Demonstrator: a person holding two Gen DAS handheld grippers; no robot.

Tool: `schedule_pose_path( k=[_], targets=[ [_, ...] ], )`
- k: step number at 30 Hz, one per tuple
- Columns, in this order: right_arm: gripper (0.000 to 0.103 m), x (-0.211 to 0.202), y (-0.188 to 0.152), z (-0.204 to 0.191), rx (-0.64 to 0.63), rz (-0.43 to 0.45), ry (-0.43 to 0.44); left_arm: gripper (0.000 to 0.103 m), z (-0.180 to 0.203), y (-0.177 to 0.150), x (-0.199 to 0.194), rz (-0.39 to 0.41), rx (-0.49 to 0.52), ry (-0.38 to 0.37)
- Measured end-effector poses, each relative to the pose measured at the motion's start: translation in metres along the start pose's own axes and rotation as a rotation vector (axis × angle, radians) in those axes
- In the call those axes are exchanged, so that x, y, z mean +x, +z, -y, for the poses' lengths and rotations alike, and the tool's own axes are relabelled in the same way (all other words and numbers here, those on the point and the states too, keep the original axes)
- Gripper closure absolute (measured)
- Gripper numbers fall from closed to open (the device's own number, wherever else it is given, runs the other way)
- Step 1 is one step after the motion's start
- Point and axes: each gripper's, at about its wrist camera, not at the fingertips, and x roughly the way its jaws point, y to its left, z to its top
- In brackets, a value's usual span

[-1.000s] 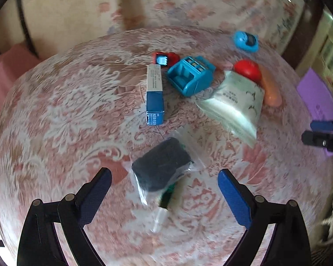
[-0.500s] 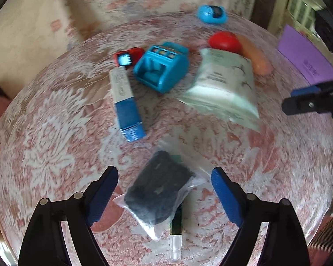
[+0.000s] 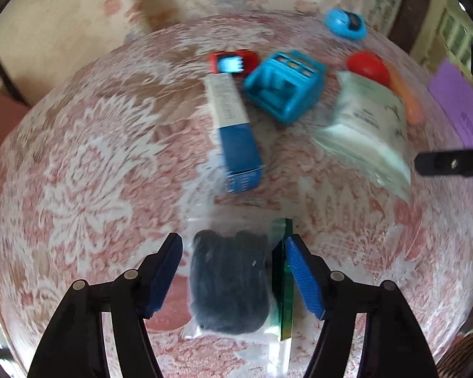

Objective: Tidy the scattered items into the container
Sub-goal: 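Lower the left tool over the bagged black sponge while the right tool approaches the cotton pad pack, then close the left tool on the bagged sponge while the right tool grasps the cotton pad pack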

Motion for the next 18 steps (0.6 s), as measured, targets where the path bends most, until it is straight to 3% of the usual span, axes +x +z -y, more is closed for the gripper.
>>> schedule_pose_path(
  k=[12, 18],
  targets=[
    [0.016, 0.028, 0.021, -0.02, 0.028, -0.02, -0.034, 0.034, -0.037, -0.015, -0.001, -0.019, -0.21, 0.013],
    [0.016, 0.041, 0.033, -0.042, -0.027, -0.009, -0.115, 0.034, -0.047, -0.022, -0.007, -0.021, -0.27, 0.035]
  ],
)
